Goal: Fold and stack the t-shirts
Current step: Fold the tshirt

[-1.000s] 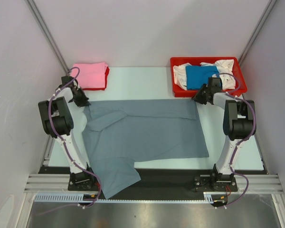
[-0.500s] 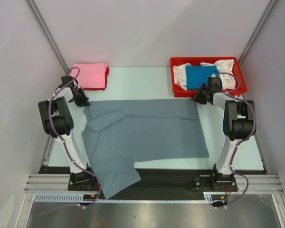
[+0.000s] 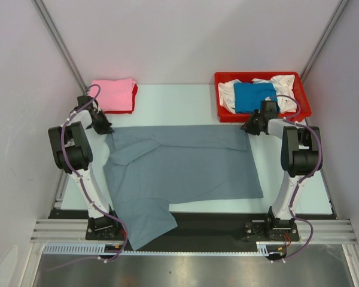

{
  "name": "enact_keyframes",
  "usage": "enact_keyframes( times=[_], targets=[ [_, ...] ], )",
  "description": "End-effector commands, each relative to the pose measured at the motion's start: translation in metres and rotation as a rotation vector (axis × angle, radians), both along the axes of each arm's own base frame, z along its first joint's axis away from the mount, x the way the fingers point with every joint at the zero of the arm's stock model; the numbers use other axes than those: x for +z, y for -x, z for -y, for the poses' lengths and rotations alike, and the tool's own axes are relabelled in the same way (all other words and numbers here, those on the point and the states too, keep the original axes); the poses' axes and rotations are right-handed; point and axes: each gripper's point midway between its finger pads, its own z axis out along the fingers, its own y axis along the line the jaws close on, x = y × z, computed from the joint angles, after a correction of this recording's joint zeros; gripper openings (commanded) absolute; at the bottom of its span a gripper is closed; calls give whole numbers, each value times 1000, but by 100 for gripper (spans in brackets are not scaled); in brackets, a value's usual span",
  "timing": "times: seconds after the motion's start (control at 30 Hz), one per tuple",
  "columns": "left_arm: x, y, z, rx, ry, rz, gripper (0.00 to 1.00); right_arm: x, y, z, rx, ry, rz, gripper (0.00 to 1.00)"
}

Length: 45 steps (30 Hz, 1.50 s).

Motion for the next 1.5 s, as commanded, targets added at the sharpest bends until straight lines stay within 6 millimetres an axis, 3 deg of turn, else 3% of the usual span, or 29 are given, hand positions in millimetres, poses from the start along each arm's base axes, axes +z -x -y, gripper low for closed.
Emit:
enact_keyframes(
  times=[0.0,0.17,0.2,0.23,0.3,0.4,0.5,0.6,0.8,0.87,0.9,0.97,1.0,1.03,1.07,1.1,1.13,1.17,1.2,1.27,1.33,1.37,1.43,1.47],
  targets=[
    [4,-8,-2,-17,-18,19,0,13,-5,3,9,29,48,26],
    [5,-9,-3,-15,-19,20,0,18,-6,5,0,42,56,24],
    [6,-9,-3,-15,-19,22,0,19,-6,8,-9,47,56,21],
    [5,-10,-3,-15,-19,22,0,19,-7,10,-18,44,59,7],
    [7,-11,-4,-11,-23,27,1,22,-10,16,-45,56,73,0],
    [5,-9,-4,-5,-17,22,0,28,-20,22,-76,79,116,0],
    [2,-6,-2,-4,-9,14,0,45,-43,24,-83,81,208,0],
    [2,-5,-4,-1,-4,15,0,47,-55,27,-95,87,220,0],
    [4,-6,-6,5,-4,25,0,27,-54,30,-95,86,171,1],
    [8,-8,-4,0,6,35,1,21,-53,30,-79,93,155,8],
    [10,-8,-3,3,5,36,11,20,-52,30,-69,106,146,16],
    [20,-4,-8,34,-22,39,25,19,-47,30,-61,130,92,23],
    [23,0,-7,37,-24,40,40,16,-36,30,-49,147,35,27],
    [38,0,-10,44,-44,69,45,20,-34,29,-39,154,22,30],
    [47,3,-10,48,-61,80,49,34,-37,28,-32,176,29,32],
    [49,10,-10,52,-69,72,55,33,-21,32,-23,204,-40,37],
    [54,14,-10,53,-82,74,58,39,-15,21,4,222,-51,40],
    [72,18,-11,63,-109,101,62,43,-9,27,-18,265,-68,43],
    [69,30,-8,64,-110,74,74,57,4,28,-19,278,-83,46],
    [91,43,-1,58,-115,109,73,61,25,31,-24,290,-126,48],
    [90,63,12,33,-99,92,70,81,36,25,3,301,-106,48],
    [103,67,27,-5,-127,122,69,84,42,19,28,309,-105,48],
    [104,80,47,-109,-210,95,67,95,51,-12,118,283,-74,48],
    [105,84,72,-195,-266,92,67,97,52,-25,146,262,-65,48]
  ],
)
